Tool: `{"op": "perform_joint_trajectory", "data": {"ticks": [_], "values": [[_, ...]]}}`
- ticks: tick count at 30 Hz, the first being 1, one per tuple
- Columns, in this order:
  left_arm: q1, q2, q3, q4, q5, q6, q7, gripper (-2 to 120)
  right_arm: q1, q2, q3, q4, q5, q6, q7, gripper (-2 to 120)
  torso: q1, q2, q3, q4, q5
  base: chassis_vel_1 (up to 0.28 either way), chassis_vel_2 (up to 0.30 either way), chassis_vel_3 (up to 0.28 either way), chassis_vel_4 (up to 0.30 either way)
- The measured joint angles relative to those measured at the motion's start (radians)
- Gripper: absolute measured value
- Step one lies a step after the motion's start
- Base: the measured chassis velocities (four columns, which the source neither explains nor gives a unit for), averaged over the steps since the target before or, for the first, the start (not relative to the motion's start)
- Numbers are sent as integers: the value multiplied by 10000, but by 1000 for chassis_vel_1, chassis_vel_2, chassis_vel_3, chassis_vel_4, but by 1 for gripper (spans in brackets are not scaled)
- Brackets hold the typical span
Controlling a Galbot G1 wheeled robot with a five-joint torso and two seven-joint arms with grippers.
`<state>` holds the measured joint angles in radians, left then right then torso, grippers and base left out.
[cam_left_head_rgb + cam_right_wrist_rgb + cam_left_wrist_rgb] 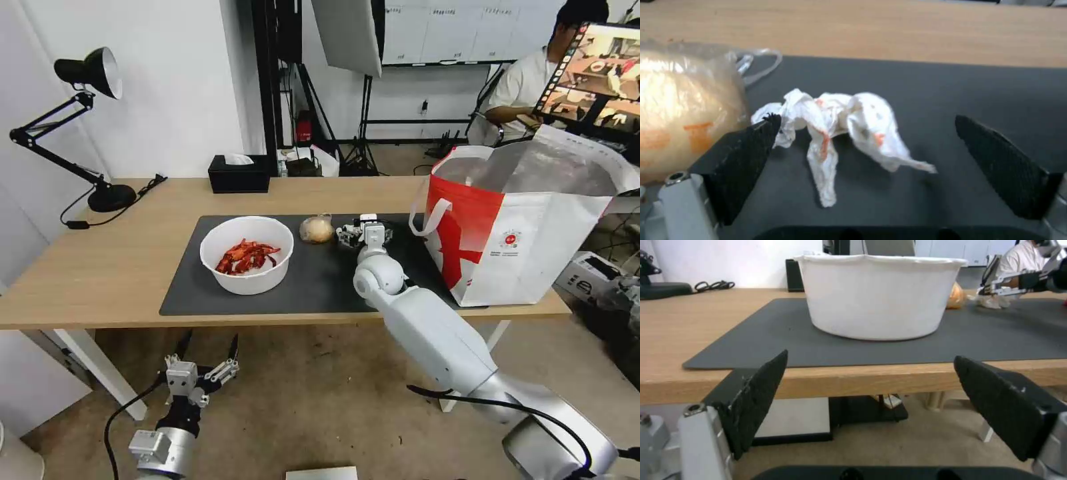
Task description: Pick up the trash from the table and place it into the takeout bag.
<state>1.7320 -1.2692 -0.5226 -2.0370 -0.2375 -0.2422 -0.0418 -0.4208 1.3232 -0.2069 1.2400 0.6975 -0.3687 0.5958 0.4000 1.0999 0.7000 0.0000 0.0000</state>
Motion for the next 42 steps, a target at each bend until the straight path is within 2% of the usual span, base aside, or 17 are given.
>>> {"op": "perform_joint_trajectory", "data": {"ticks": [16, 20, 23, 24, 26, 27, 28, 31, 32, 35, 36, 39, 40, 42], "values": [[99, -40, -18, 58, 0, -226, 21, 100, 189, 241, 153, -582, -62, 81, -577, 100, 0, 2, 0, 0, 0, 0, 0, 0, 0], [110, -33, -2, 58, -2, -227, 22, 100, 225, 244, 162, -685, -57, 83, -751, 96, 0, 1, 0, 0, 0, 0, 0, 0, 0], [148, -50, 77, 65, 39, -228, 25, 100, 232, 222, 170, -731, -41, 87, -830, 82, 0, 1, 0, 0, 0, 0, 0, 0, 0], [148, -50, 77, 65, 39, -228, 25, 100, 232, 222, 170, -731, -41, 87, -830, 82, 0, 1, 0, 0, 0, 0, 0, 0, 0], [150, -86, 89, 81, 45, -232, 27, 100, 242, 200, 174, -748, -36, 95, -862, 75, 0, 1, 0, 0, 0, 0, 0, 0, 0], [149, -87, 95, 104, 45, -237, 28, 100, 249, 189, 175, -764, -35, 102, -874, 68, 0, 1, 0, 0, 0, 0, 0, 0, 0], [149, -87, 95, 104, 45, -237, 28, 100, 249, 189, 175, -764, -35, 102, -874, 68, 0, 1, 0, 0, 0, 0, 0, 0, 0], [189, -62, 141, 123, 66, -255, 37, 100, 252, 154, 175, -774, -37, 122, -910, 54, 0, 1, 0, 0, 0, 0, 0, 0, 0], [189, -62, 141, 123, 66, -255, 37, 100, 252, 154, 175, -774, -37, 122, -910, 54, 0, 1, 0, 0, 0, 0, 0, 0, 0], [215, -94, 137, 118, 72, -259, 42, 100, 228, 106, 177, -763, -42, 154, -937, 39, 0, 1, 0, 0, 0, 0, 0, 0, 0], [215, -94, 137, 118, 72, -259, 42, 100, 228, 106, 177, -763, -42, 154, -937, 39, 0, 1, 0, 0, 0, 0, 0, 0, 0], [224, -64, 114, 116, 62, -271, 43, 100, 168, 73, 182, -677, -47, 195, -939, 25, 0, 1, 0, 0, 0, 0, 0, 0, 0], [224, -64, 114, 116, 62, -271, 43, 100, 168, 73, 182, -677, -47, 195, -939, 25, 0, 1, 0, 0, 0, 0, 0, 0, 0], [209, -48, 105, 104, 46, -275, 43, 100, 96, 16, 182, -521, -94, 324, -940, 16, 0, 1, 0, 0, 1, 0, 0, 0, 0]]}}
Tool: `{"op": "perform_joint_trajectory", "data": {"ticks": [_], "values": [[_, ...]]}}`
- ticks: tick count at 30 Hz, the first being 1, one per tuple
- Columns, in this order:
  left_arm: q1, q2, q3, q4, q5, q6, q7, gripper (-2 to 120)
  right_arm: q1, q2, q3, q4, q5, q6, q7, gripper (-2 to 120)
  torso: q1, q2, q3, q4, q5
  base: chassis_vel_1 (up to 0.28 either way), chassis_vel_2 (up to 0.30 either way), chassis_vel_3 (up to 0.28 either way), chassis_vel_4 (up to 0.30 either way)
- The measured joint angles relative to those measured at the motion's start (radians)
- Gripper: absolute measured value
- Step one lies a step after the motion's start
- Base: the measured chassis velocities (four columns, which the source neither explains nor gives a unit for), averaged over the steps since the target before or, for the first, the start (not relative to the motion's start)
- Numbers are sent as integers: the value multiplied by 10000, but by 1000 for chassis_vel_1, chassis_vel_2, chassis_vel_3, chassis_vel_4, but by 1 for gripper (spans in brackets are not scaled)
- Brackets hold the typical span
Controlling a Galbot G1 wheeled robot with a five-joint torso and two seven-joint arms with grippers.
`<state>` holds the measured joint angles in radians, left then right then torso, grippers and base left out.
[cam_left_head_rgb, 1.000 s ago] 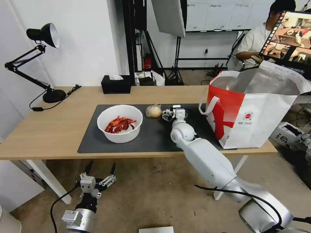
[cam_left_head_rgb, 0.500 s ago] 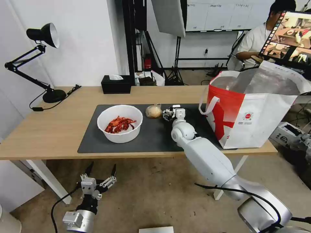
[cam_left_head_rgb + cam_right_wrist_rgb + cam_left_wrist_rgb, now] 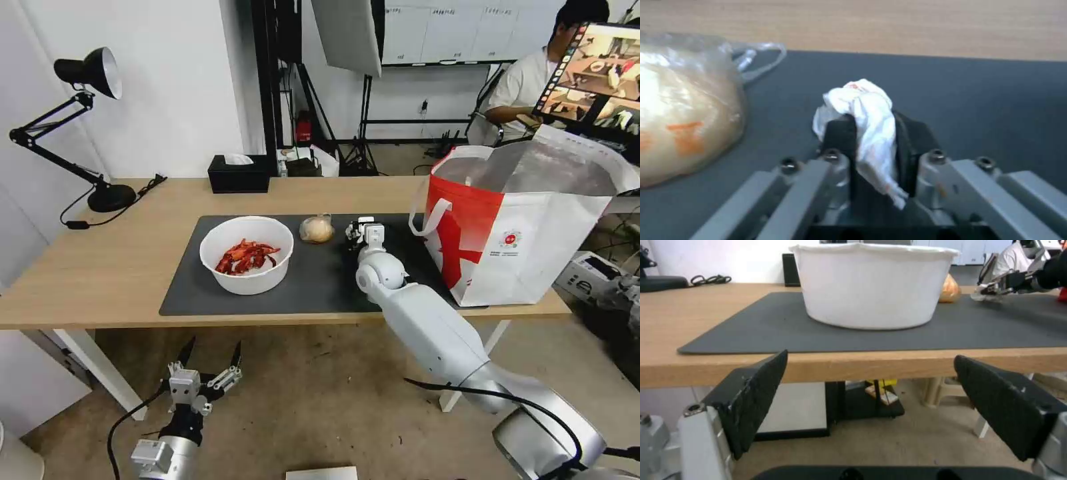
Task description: Pick up the trash from the table and place it into the takeout bag.
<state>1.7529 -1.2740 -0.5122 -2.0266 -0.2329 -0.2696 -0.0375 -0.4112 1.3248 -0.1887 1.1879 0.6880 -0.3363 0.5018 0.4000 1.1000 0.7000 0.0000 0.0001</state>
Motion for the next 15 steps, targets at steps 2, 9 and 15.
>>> {"op": "perform_joint_trajectory", "data": {"ticks": [2, 9, 15], "values": [[-8, 0, -1, -16, -6, -2, 0, 100, -76, -77, 0, 228, -78, 95, -1, 11, 0, 0, 0, 1, 0, 0, 0, 0, 0], [10, -96, -9, -101, -11, -59, -3, 100, -990, -1163, -46, 2905, -835, 1077, -179, 0, -1, 0, -1, 0, 1, 0, 0, 0, 0], [30, -145, -19, -98, -11, -136, -7, 100, -1986, -1779, 481, 4546, -1820, 2444, -538, 0, -1, 0, -1, -2, 2, 0, 0, 0, 0]]}}
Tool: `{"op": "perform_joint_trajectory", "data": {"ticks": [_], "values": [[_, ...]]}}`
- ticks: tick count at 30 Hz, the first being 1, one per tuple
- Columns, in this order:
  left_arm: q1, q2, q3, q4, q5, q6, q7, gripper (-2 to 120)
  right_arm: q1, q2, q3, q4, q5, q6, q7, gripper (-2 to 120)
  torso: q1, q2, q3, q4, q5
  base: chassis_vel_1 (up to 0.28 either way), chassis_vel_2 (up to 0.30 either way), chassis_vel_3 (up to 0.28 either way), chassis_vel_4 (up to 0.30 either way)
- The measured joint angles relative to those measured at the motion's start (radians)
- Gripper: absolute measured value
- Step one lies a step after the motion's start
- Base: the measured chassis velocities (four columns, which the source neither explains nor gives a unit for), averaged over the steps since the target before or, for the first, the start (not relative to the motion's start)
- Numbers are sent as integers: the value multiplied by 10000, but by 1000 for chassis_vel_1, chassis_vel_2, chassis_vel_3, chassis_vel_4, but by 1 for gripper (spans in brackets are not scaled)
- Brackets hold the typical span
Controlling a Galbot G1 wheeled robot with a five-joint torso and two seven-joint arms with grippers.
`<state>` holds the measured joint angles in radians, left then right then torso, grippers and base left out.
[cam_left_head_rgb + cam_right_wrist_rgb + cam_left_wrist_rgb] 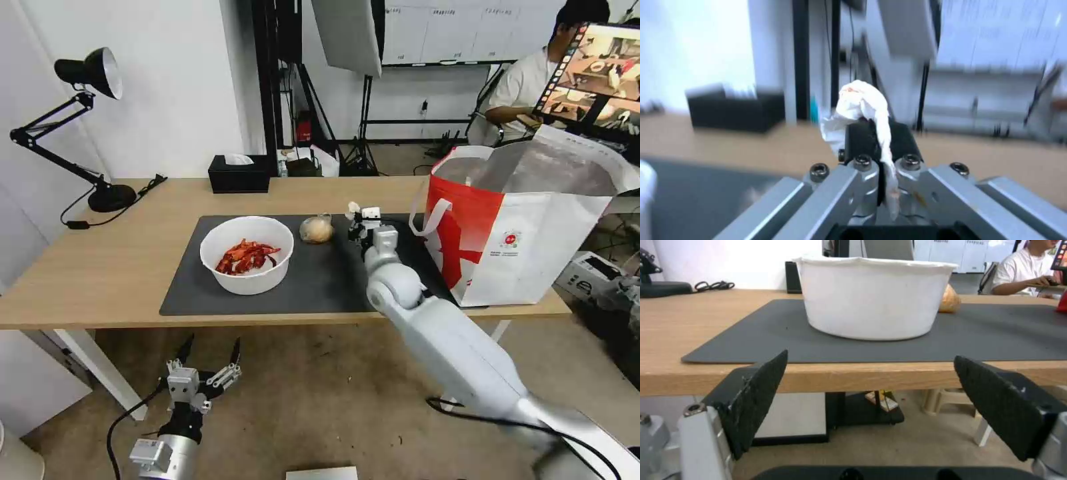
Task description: Pick up the trash from the table and place it into the takeout bag.
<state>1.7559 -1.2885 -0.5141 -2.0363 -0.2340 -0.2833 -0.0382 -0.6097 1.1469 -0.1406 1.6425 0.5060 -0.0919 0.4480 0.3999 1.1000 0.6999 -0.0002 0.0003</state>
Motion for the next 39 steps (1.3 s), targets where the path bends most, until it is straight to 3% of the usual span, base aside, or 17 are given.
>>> {"op": "perform_joint_trajectory", "data": {"ticks": [1, 7, 10, 11, 15, 18, 28, 39], "values": [[0, -4, -12, 1, 2, -5, 0, 100, -395, -242, 426, 776, -539, 559, -25, 0, -1, 0, -1, 1, -1, 0, 0, 0, 0], [-4, 1, -48, -15, 2, -7, -19, 100, -490, -627, 1500, 1700, -2178, 1133, 317, 0, 0, 0, 0, 0, -1, 0, 0, 0, 0], [14, 2, -63, -45, 3, -7, -23, 100, -215, -775, 1863, 1806, -2739, 897, 867, 0, 0, 1, 0, 1, -1, 0, 0, 0, 0], [35, 0, -68, -56, 8, -7, -24, 100, 2, -939, 2049, 1825, -2988, 236, 1439, 0, 0, 0, 0, 3, -2, 0, 0, 0, 0], [81, -24, -70, -88, 21, -7, -27, 100, 422, -1385, 2203, 1800, -2120, -1228, 2323, 0, 0, 0, 0, 1, -1, 0, 0, 0, 0], [86, -29, -62, -96, 23, -7, -27, 100, 584, -1598, 2222, 1767, -1456, -1643, 2401, 0, 1, 0, 1, 1, -1, 0, 0, 0, 0], [90, -12, -29, -209, 20, 26, -25, 100, 610, -1609, 2186, 1721, -660, -1977, 2857, 0, 1, 0, 1, 2, -2, 0, 0, 0, 0], [168, 76, -18, -359, 20, 62, 94, 100, 538, -1569, 2161, 1856, -333, -2217, 3065, 40, 1, 0, 1, 2, -3, 0, 0, 0, 0]]}}
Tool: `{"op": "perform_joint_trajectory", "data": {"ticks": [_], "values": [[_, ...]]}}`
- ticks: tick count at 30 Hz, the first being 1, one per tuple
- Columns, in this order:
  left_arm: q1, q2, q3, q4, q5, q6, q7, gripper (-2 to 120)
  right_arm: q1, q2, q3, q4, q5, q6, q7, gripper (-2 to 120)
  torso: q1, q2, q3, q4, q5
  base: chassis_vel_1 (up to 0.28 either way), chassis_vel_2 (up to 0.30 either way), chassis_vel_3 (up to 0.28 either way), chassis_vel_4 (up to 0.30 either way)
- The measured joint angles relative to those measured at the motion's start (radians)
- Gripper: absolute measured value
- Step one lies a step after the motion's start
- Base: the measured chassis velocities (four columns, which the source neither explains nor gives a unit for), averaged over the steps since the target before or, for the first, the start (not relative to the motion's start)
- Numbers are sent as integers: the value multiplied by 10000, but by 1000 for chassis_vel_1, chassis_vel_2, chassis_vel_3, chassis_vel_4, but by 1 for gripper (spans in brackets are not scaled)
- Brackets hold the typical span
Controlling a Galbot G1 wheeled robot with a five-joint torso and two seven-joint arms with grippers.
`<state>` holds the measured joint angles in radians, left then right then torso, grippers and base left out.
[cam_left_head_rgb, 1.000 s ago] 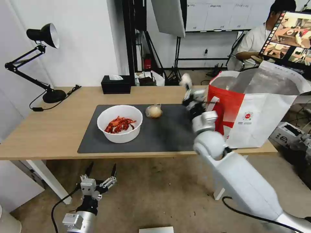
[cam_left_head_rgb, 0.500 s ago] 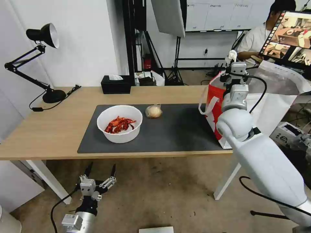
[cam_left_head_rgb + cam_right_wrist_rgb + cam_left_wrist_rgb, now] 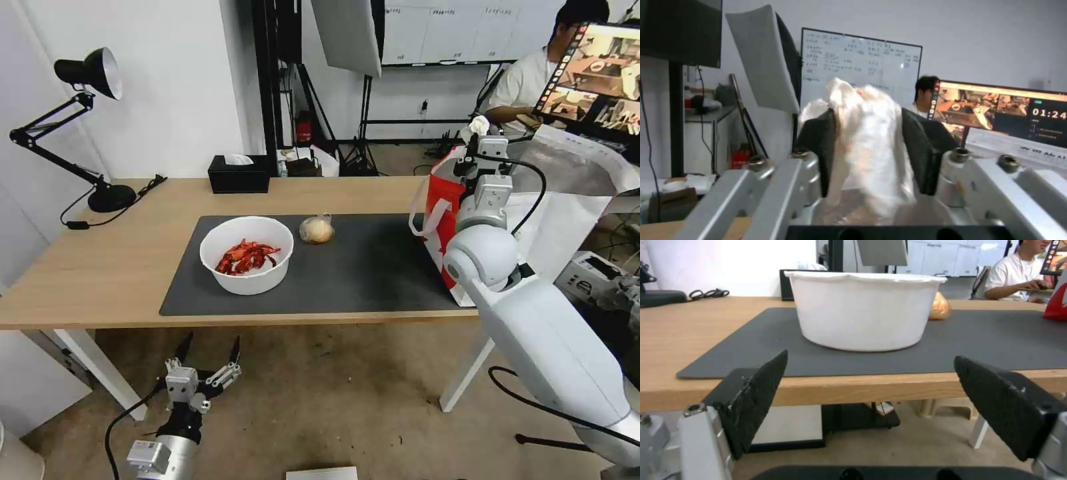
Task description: Pick up the trash from the table and place it into the takeout bag.
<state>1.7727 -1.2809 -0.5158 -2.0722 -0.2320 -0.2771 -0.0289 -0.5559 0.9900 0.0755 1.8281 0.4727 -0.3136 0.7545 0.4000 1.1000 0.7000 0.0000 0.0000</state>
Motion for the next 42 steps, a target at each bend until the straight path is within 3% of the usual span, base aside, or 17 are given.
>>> {"op": "perform_joint_trajectory", "data": {"ticks": [7, 8, 12, 14, 15, 16, 19, 20, 22, 27, 30, 36, 40, 42], "values": [[-31, 4, 17, 23, -4, 23, 28, 100, -77, -16, -12, 97, 211, -84, -3, 64, 0, 0, 0, 0, 0, 0, 0, 0, 0], [-33, 6, 22, 23, -5, 25, 46, 100, -104, -21, -12, 101, 252, -94, -31, 72, 0, 0, 0, 0, 0, 0, 0, 0, 0], [-49, 12, 24, 30, -10, 31, 53, 100, -189, -69, -7, 170, 376, -99, -188, 80, 0, 0, 0, 0, 0, 0, 0, 0, 0], [-56, 20, 19, 34, -13, 33, 53, 100, -255, -128, 23, 314, 731, 146, -704, 92, 0, 0, 0, -1, 0, 0, 0, 0, 0], [-56, 20, 19, 34, -13, 33, 53, 100, -255, -128, 23, 314, 731, 146, -704, 92, 0, 0, 0, -1, 0, 0, 0, 0, 0], [-55, 23, 16, 29, -18, 35, 54, 100, -301, -172, 42, 422, 1047, 593, -1357, 97, 0, 0, 0, -1, 0, 0, 0, 0, 0], [-52, 21, 3, 1, -23, 36, 54, 100, -503, -322, 46, 760, 1409, 1484, -2770, 100, 0, 0, 0, 2, 0, 0, 0, 0, 0], [-52, 21, 3, 1, -23, 36, 54, 100, -503, -322, 46, 760, 1409, 1484, -2770, 100, 0, 0, 0, 2, 0, 0, 0, 0, 0], [-51, -2, 1, -32, -24, 37, 56, 100, -836, -550, 70, 1218, 2230, 1825, -4053, 100, 0, 0, 0, 1, 0, 0, 0, 0, 0], [-38, -26, -11, -46, -24, 32, 56, 100, -1518, -971, 263, 1667, 3384, 1778, -5370, 100, 0, 0, -1, 2, -1, 0, 0, 0, 0], [-19, -47, -30, -55, -21, -26, 56, 100, -2986, -1558, 834, 2147, 3952, 1553, -6892, 100, 0, 0, -1, -1, 1, 0, 0, 0, 0], [-9, -65, -56, -75, -19, -82, 56, 100, -4982, -1808, 1590, 2636, 3790, 1754, -7807, 100, -1, 0, -2, -1, 0, 0, 0, 0, 0], [0, -102, -58, -72, -15, -104, 57, 100, -6706, -1606, 1983, 2764, 2938, 2454, -8090, 100, -1, 0, -1, -1, 0, 0, 0, 0, 0], [17, -159, -50, -46, 8, -107, 59, 100, -7748, -1251, 2062, 2760, 2286, 3267, -8079, 100, -1, 0, -2, -1, 0, 0, 0, 0, 0]]}}
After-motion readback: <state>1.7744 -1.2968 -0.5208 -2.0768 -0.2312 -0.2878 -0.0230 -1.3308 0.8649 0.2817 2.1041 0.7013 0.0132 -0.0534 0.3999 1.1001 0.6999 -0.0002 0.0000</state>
